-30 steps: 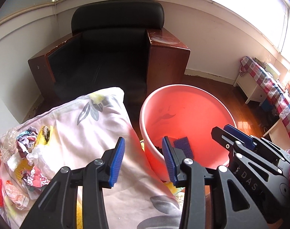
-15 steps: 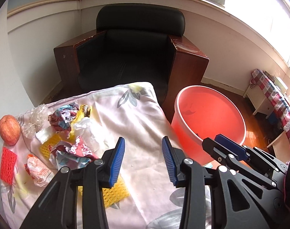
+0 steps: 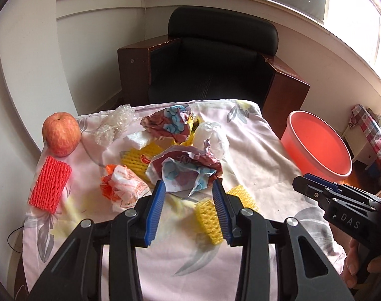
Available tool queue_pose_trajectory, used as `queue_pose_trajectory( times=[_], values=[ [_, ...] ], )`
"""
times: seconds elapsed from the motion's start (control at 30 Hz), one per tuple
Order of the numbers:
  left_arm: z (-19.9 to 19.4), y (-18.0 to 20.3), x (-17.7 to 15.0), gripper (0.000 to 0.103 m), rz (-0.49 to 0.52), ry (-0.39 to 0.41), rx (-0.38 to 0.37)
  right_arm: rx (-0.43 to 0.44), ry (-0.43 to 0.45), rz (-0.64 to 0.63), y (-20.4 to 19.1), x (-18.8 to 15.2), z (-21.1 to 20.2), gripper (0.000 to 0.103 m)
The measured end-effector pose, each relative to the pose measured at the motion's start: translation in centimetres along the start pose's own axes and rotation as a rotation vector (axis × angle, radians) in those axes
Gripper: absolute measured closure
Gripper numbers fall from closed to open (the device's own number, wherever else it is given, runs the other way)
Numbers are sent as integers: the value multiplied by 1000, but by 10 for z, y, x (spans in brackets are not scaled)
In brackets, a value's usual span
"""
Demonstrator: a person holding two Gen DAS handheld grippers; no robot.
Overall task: Collect trash
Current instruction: 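Move both open grippers back over the table, then grasp the crumpled patterned wrapper with the right gripper while the left gripper grasps the white-orange plastic bag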
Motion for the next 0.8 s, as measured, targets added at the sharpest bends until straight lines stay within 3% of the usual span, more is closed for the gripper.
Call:
queue_pose_trajectory(
  times=[0.37, 0.63, 0.8],
  values=[
    [4, -60, -35, 64, -83, -39, 61, 42, -67, -61, -29, -19, 26, 78],
    [18, -72, -24, 64, -217, -39, -38, 70, -79, -99, -47, -17, 38, 78],
    [39, -64, -19, 64, -188, -86, 65, 85, -69, -118, -57, -12, 41, 78]
  ],
)
Point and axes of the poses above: each gripper's, at about its wrist camera, not at the fingertips, and z roughly the way its jaws point, y to its right, x to its top, the point moved 1 cm from there along z, roughly the way its jaws point, and after that the axes turned 12 degrees about z, right-handed, at the moved point
